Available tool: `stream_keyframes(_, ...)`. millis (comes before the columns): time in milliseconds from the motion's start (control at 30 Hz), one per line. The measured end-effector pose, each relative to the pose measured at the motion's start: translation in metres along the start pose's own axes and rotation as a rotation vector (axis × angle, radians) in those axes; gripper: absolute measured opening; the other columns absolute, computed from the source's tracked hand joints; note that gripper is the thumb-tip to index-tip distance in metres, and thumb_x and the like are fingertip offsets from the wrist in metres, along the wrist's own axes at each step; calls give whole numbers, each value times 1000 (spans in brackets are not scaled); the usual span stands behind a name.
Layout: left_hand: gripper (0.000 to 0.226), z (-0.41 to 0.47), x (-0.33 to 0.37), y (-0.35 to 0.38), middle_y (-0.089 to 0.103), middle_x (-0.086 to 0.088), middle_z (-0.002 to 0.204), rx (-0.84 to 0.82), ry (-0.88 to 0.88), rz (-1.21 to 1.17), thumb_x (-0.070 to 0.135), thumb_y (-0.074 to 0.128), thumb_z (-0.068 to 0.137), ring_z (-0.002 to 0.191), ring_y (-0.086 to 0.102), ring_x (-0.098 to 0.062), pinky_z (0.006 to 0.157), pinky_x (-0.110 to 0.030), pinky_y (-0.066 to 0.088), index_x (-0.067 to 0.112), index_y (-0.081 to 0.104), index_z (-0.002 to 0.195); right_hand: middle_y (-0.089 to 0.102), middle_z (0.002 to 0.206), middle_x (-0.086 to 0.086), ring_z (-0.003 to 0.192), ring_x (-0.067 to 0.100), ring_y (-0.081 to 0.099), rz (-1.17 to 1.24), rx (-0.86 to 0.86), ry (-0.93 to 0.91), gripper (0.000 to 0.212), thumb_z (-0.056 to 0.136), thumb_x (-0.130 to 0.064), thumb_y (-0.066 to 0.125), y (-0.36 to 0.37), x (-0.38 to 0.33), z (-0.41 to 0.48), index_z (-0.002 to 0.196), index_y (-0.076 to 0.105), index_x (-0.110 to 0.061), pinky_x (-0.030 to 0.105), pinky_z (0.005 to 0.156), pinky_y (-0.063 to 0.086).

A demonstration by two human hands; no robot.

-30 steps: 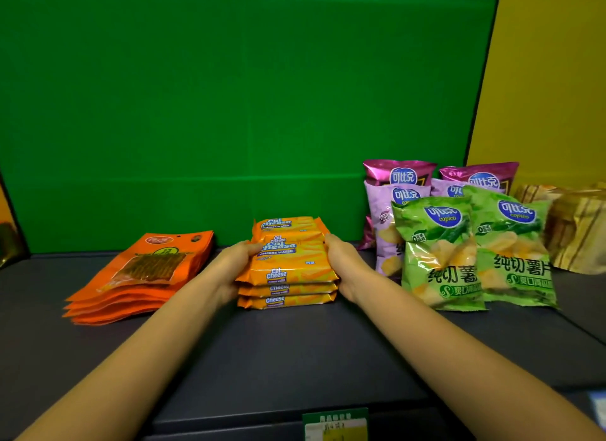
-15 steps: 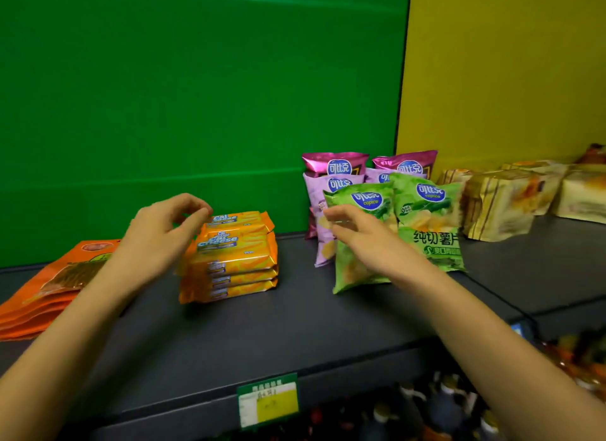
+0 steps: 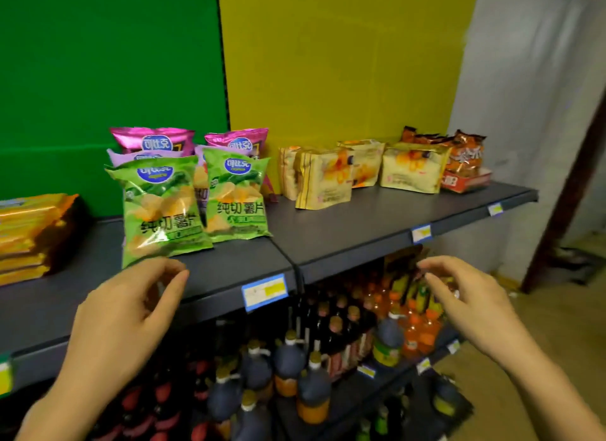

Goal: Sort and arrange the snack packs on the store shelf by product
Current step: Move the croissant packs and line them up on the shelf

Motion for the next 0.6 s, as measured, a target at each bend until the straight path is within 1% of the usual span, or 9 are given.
stream_keyframes(100,25,-23,39,44,67,10,76,-66,-12,31,51,42,80,71,66,-23,57,-34,49,33,59,82,64,99,-12,88,13,59,-61,-41,82,13,87,-24,57,-12,54,-26,97,62,-31,29,74,44)
stream_keyframes(200,7,-40,70,86,68,10,73,-99,-39,64,40,57,79,69,69,-25,48,-22,37,33,56,82,62,104,-16,95,13,61,-144,-112,209,12,88,-34,54,-26,99,-40,99,59,-36,32,74,48)
stream_keyframes(233,8,-42,79,97,68,10,71,-109,-34,74,37,60,79,66,68,-24,47,-20,35,33,55,83,61,105,-16,97,13,61,-154,-124,236,14,88,-35,53,-31,112,-42,100,59,-37,33,75,48)
stream_keyframes(300,8,-42,95,116,65,11,65,-115,0,144,37,62,77,60,67,-22,45,-18,33,33,55,78,61,105,-16,96,12,60,-172,-128,257,13,88,-37,52,-42,137,-41,100,58,-39,32,73,48)
stream_keyframes(367,16,-37,111,127,63,12,60,-131,22,194,29,72,75,54,65,-20,42,-18,35,34,58,72,61,101,-15,88,11,58,-184,-105,274,10,89,-35,52,-52,159,-39,97,56,-39,30,67,43)
stream_keyframes(433,19,-30,126,139,62,12,59,-152,23,218,22,77,70,52,64,-17,40,-19,38,31,60,70,61,95,-14,88,14,60,-168,-58,293,8,88,-31,55,-60,180,-35,92,55,-39,28,67,40)
stream_keyframes(500,18,-22,136,153,61,13,59,-173,32,180,25,75,72,52,61,-14,42,-23,41,34,59,72,64,97,-12,91,15,61,-169,-46,314,8,88,-30,55,-64,199,-26,91,54,-38,30,69,44)
stream_keyframes(533,17,-17,140,160,61,14,60,-176,43,159,31,71,76,52,59,-11,43,-24,43,38,57,73,65,100,-11,92,15,61,-177,-58,321,7,89,-32,54,-64,209,-20,93,55,-37,30,71,46)
stream_keyframes(600,8,-5,150,175,62,16,65,-211,42,104,51,55,79,54,57,-7,47,-29,49,43,53,79,65,101,-11,91,13,59,-186,-58,310,6,89,-34,53,-63,227,-1,93,53,-38,30,69,46)
Point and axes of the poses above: each hand's wrist, its own z-axis towards the middle knuckle, its own y-axis out of the palm, x = y × z, the point moved 2 cm from there along z, towards the middle knuckle
